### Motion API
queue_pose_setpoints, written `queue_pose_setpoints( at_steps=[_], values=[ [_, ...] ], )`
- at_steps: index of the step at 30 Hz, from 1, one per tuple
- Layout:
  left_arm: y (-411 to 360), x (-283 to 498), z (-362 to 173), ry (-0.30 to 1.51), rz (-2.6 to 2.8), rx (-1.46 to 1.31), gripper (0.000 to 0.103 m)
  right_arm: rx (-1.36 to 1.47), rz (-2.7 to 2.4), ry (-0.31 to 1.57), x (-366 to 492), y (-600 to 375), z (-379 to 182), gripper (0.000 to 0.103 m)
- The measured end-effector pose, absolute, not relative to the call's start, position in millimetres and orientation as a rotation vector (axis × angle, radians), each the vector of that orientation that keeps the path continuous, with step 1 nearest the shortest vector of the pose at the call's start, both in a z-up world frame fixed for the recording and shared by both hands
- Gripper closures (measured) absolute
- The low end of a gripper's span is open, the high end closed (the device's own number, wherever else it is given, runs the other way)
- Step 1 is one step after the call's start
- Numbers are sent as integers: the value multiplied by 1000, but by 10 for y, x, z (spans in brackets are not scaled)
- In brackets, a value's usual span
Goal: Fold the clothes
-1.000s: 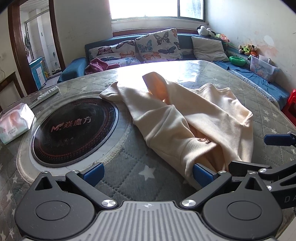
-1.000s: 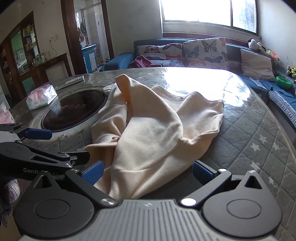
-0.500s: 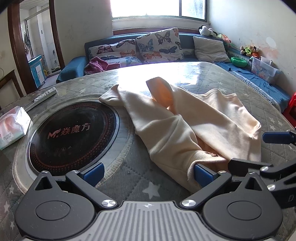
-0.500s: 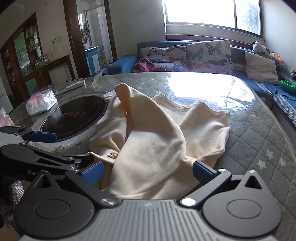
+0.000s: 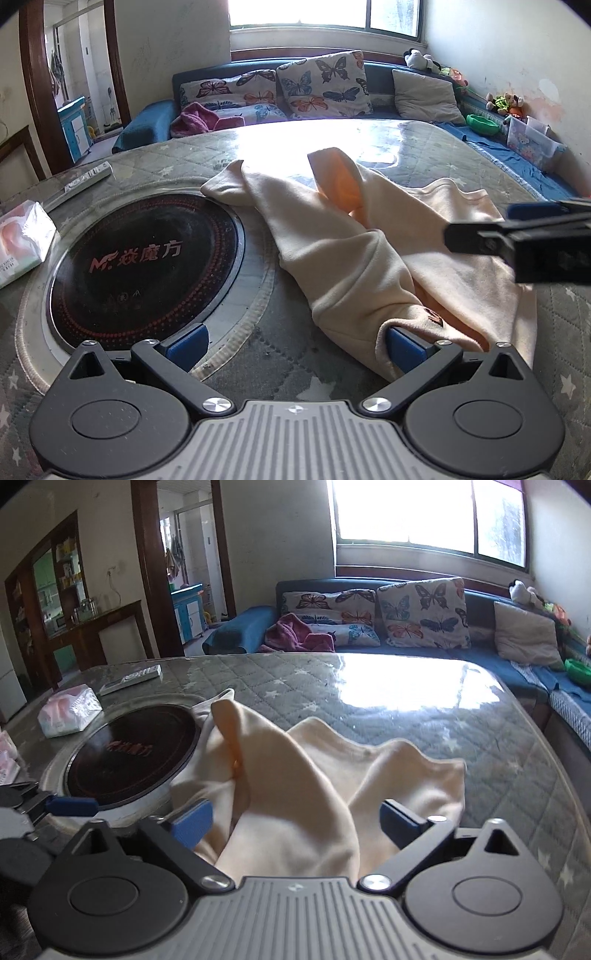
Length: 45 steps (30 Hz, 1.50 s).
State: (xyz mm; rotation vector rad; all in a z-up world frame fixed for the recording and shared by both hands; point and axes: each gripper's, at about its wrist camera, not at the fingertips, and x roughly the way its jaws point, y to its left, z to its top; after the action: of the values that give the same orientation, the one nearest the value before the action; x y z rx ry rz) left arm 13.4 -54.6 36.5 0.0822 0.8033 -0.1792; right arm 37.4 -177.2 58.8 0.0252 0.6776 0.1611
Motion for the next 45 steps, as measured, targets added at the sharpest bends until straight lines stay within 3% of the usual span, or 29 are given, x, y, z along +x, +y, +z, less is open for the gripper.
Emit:
queue_pose_setpoints(
  at_steps=[6,12,23,26,45],
  values=[
    [-480,155,361,807,-187,65,0,-9,208,697,796,-1652,506,13],
    [-398,153,367,805,-194,51,0,-8,233,726,1180,-1575,378,27],
    [-302,89,414,780,-216,48,0,41,245,743,1327,-1688,293,84],
    [-292,72,431,777,-214,50,0,59,231,722,1262,-1761,337,92],
    [-424,242,488,748,-185,50,0,81,-17,554,-351,-2688,879,93]
  ],
)
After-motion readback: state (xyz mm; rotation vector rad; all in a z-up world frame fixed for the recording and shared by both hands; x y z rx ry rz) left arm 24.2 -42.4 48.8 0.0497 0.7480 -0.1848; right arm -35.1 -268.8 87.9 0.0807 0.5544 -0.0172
